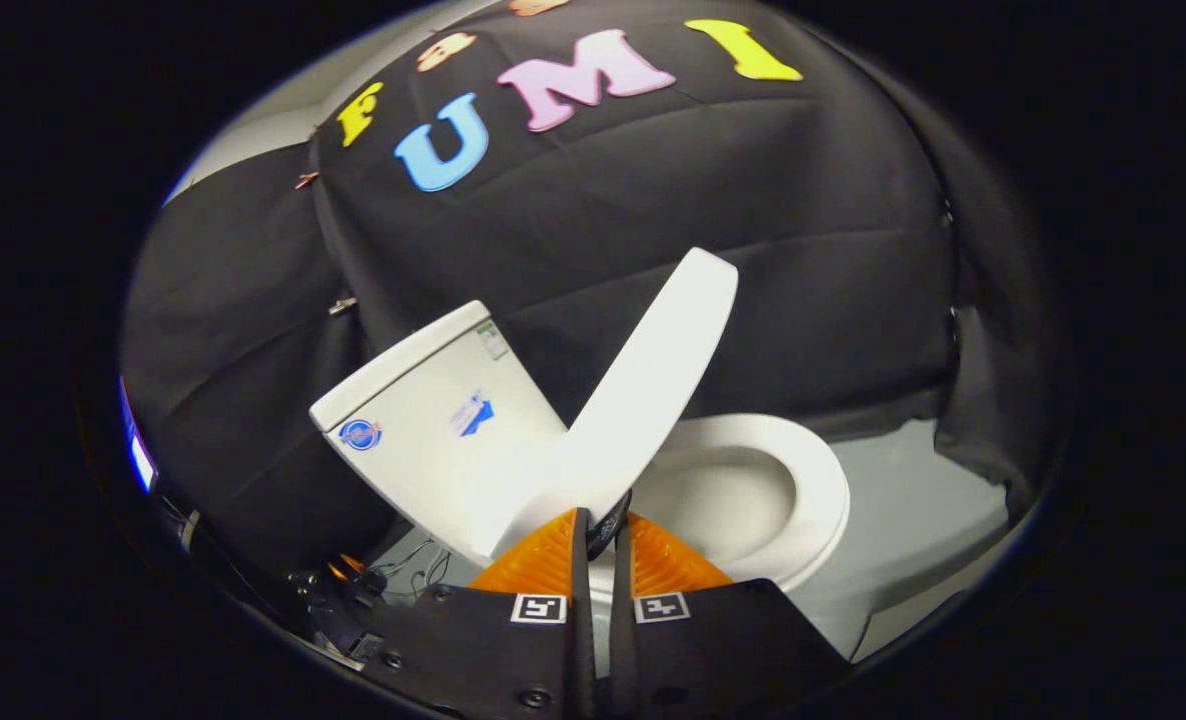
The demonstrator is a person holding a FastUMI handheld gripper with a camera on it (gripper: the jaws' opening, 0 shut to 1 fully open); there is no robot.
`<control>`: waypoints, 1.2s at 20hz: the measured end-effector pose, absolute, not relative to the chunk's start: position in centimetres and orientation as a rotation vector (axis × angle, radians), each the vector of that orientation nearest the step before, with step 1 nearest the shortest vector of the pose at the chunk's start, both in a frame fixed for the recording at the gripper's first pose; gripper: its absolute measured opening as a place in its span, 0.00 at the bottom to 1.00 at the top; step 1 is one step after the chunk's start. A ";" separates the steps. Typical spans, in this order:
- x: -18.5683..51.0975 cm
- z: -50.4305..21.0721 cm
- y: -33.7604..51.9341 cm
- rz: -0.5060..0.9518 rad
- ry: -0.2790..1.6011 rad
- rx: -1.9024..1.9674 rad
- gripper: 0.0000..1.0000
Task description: Open the toilet lid.
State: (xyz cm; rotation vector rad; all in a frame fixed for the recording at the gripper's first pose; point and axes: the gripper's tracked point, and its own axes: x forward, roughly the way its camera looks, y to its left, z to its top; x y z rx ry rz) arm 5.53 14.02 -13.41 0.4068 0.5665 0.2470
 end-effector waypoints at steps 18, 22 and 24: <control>11.2 -2.8 34.1 0.528 0.363 0.057 0.10; 11.9 -3.0 38.0 0.569 0.353 0.018 0.10; 12.1 -3.2 39.2 0.588 0.346 -0.008 0.10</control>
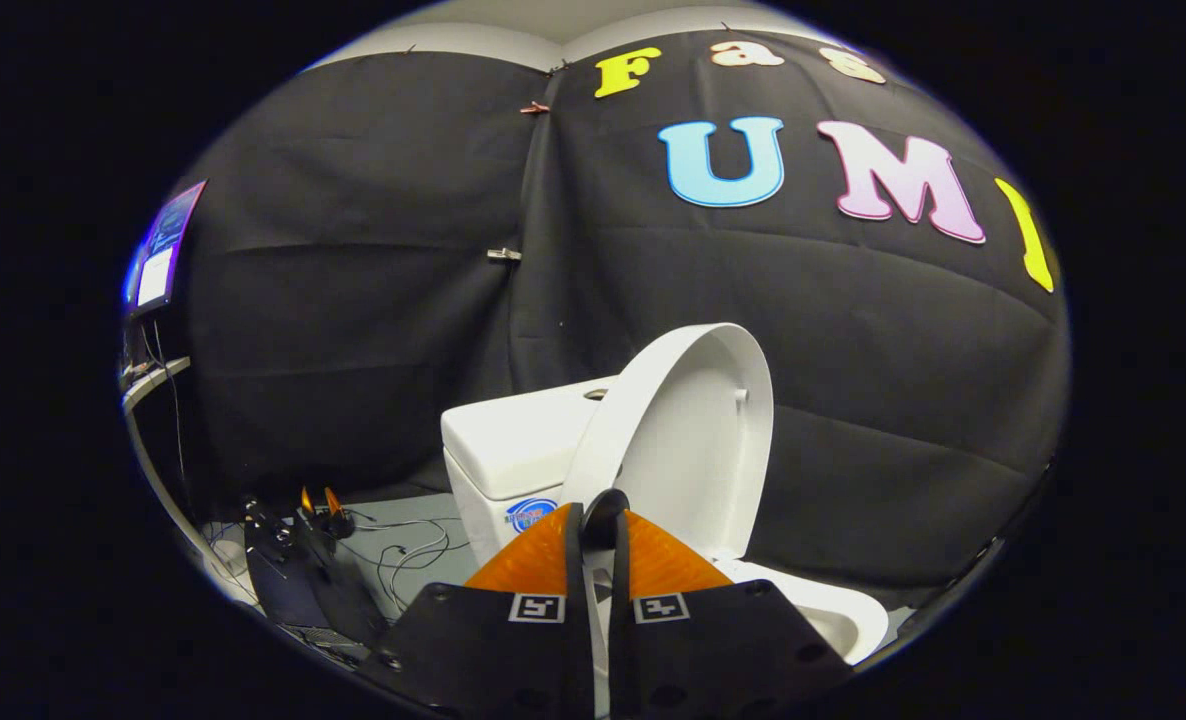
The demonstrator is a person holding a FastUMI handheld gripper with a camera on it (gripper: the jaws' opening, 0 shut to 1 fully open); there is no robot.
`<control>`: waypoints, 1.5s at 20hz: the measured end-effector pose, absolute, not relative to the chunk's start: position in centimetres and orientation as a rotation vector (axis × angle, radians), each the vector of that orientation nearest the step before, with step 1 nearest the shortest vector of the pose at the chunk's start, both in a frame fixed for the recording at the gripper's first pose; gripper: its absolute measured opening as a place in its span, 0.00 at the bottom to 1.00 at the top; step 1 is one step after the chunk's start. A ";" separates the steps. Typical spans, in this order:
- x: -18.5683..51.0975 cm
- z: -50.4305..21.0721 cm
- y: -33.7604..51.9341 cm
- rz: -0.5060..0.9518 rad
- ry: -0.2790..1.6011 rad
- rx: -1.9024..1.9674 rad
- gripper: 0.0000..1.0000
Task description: Open the toilet lid.
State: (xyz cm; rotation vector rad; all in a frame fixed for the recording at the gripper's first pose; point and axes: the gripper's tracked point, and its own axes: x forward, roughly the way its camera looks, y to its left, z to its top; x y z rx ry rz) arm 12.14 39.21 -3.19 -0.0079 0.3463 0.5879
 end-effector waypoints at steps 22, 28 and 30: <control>11.4 5.1 21.9 0.275 0.061 0.023 0.98; 7.4 5.5 6.0 0.001 -0.017 -0.074 0.98; 5.7 4.8 3.3 -0.028 -0.002 -0.092 0.98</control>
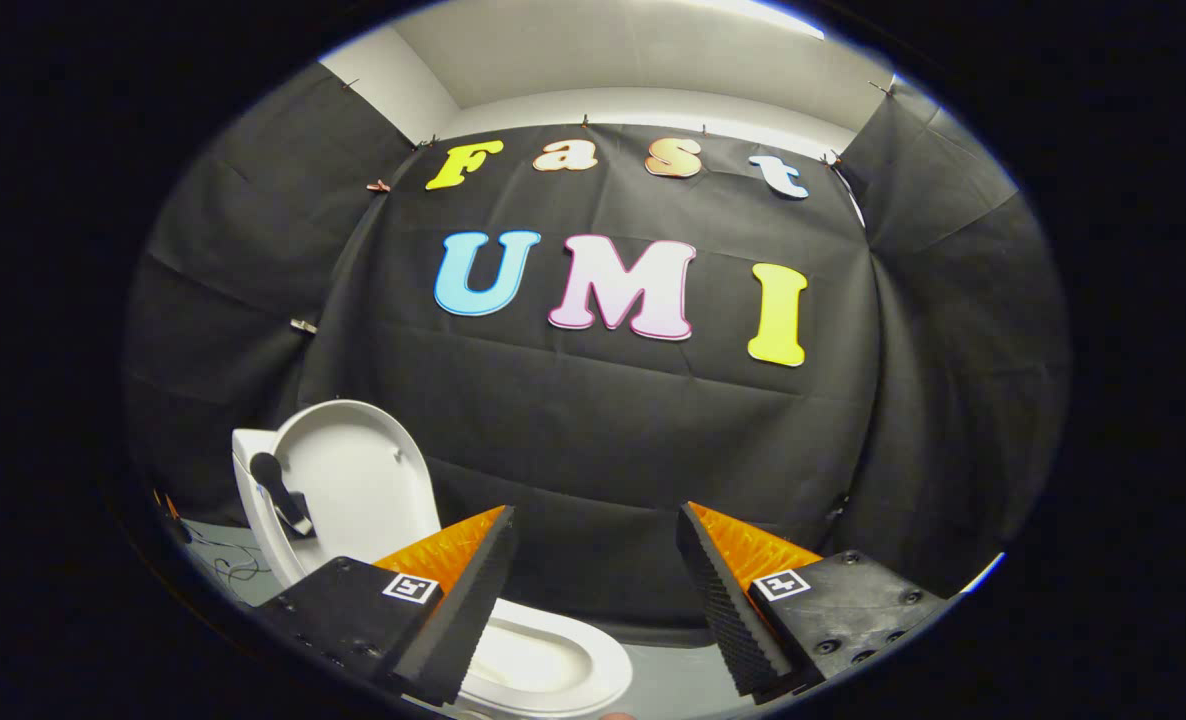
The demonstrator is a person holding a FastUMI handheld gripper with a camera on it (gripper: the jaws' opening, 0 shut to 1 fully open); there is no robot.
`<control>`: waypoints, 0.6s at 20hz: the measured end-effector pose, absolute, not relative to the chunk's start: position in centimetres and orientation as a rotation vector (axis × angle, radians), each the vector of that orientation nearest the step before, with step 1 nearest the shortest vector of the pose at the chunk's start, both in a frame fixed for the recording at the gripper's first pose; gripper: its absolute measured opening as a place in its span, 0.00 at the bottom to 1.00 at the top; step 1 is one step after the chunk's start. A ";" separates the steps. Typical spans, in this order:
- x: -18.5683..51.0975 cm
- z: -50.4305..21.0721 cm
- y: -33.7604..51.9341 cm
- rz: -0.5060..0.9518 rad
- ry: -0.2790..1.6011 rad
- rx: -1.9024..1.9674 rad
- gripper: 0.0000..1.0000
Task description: Open the toilet lid.
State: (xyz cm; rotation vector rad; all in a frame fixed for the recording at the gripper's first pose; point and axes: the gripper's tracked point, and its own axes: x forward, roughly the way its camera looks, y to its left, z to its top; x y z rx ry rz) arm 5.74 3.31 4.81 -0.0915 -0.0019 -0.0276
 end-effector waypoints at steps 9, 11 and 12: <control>2.9 3.0 -1.8 -0.086 -0.008 -0.030 0.98; 3.0 2.8 -2.3 -0.093 -0.005 -0.037 0.98; 3.0 2.6 -2.4 -0.093 0.000 -0.021 0.98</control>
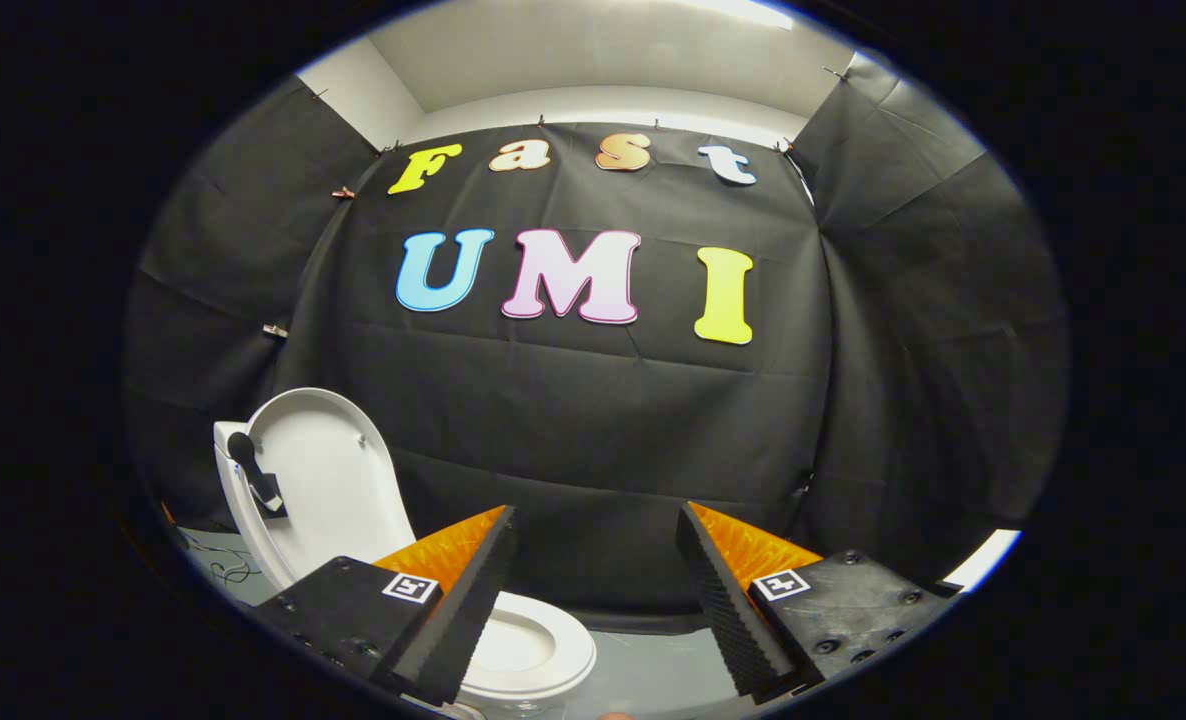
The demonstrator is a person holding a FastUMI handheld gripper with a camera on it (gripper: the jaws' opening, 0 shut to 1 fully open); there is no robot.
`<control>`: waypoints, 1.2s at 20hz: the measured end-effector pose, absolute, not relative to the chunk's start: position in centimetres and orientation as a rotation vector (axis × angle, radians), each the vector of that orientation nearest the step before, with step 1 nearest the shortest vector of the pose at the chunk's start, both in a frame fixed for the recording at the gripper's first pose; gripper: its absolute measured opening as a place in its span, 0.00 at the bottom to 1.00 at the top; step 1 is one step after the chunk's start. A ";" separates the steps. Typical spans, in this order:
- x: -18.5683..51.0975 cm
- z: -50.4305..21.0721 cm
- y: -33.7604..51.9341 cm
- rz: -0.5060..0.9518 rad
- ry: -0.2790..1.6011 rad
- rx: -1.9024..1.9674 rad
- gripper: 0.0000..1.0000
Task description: Open the toilet lid.
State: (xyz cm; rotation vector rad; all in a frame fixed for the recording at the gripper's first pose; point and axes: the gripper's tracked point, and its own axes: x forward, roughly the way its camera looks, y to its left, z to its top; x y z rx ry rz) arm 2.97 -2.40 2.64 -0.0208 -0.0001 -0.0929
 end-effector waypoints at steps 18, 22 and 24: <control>2.7 1.5 -1.3 -0.058 0.033 0.000 0.98; 2.7 1.6 -1.3 -0.056 0.031 0.006 0.98; 2.6 1.5 -1.2 -0.053 0.032 0.005 0.98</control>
